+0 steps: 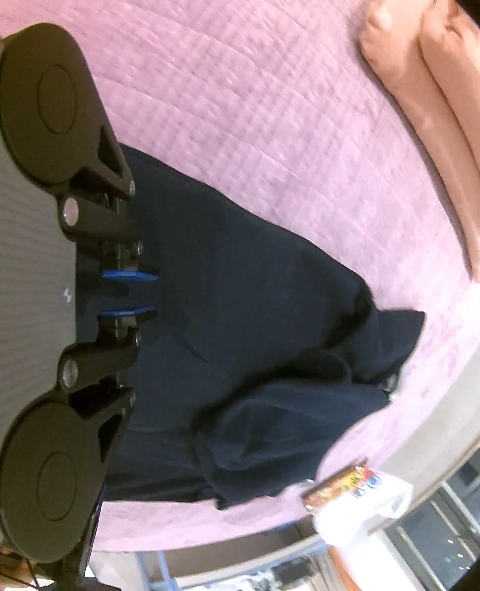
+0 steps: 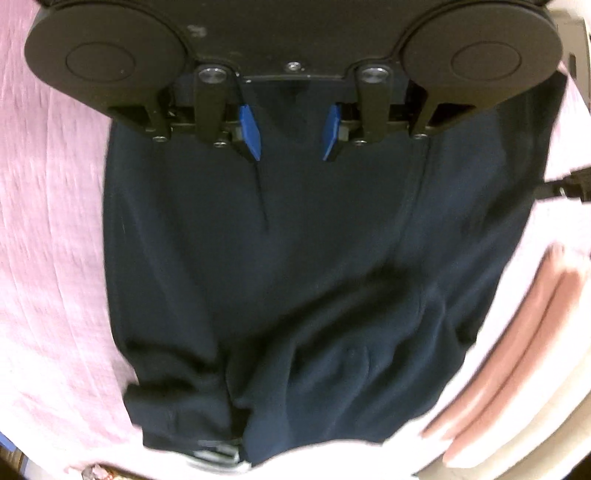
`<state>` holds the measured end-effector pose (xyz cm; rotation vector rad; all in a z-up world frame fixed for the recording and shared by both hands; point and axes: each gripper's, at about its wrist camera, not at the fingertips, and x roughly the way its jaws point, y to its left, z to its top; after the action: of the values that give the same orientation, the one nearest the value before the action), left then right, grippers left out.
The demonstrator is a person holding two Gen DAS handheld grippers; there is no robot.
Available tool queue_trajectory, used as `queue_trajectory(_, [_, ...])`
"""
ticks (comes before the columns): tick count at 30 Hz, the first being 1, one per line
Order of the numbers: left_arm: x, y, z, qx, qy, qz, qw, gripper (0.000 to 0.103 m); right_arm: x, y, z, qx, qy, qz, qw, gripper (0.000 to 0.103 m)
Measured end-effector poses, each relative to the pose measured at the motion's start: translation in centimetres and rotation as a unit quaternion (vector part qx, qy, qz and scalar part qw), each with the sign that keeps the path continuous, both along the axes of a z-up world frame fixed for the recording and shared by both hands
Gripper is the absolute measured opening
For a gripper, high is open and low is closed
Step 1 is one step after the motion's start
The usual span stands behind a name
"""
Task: Fold large clothes
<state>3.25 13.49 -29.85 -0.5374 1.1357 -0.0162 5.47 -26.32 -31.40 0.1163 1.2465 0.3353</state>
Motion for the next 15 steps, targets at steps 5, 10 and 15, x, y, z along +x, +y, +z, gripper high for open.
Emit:
queue_trajectory(5, [-2.4,0.4,0.9,0.027,0.015,-0.033,0.9990,0.019,-5.4,-1.5,0.9,0.004,0.023,-0.042,0.999,0.053])
queue_trajectory(10, [-4.4,1.6,0.7,0.037,0.052,-0.034,0.9974,0.023,-8.8,-2.9,1.6,-0.008,0.041,-0.096,0.995,0.069])
queue_trajectory(15, [-7.1,3.9,0.7,0.038,0.064,-0.030,0.9968,0.025,-11.6,-5.1,1.6,-0.021,0.057,-0.151,0.987,0.075])
